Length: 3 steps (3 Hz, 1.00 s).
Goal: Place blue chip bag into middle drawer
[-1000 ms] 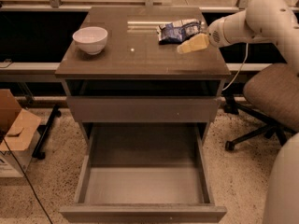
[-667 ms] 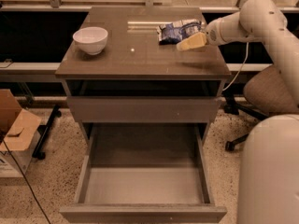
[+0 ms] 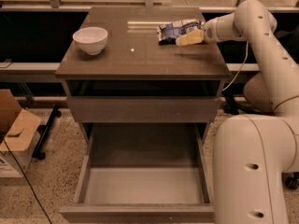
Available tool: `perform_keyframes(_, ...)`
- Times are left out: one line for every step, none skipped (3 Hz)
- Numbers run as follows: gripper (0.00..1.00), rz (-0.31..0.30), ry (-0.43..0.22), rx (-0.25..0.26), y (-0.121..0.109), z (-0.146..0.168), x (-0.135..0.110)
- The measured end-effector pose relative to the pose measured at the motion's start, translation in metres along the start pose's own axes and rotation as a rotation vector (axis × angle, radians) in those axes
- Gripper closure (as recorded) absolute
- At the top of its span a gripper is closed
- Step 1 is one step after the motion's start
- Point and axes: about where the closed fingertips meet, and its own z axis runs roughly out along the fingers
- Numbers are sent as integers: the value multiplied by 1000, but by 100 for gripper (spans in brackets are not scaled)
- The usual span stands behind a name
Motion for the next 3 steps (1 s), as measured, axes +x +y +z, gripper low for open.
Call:
perform_keyframes(1,11,-44,31,-13,-2,-14)
perform_keyframes(19,29,-51,38,-17,0,-16)
perform_keyframes(43,51,-36,21,-13,12,-7)
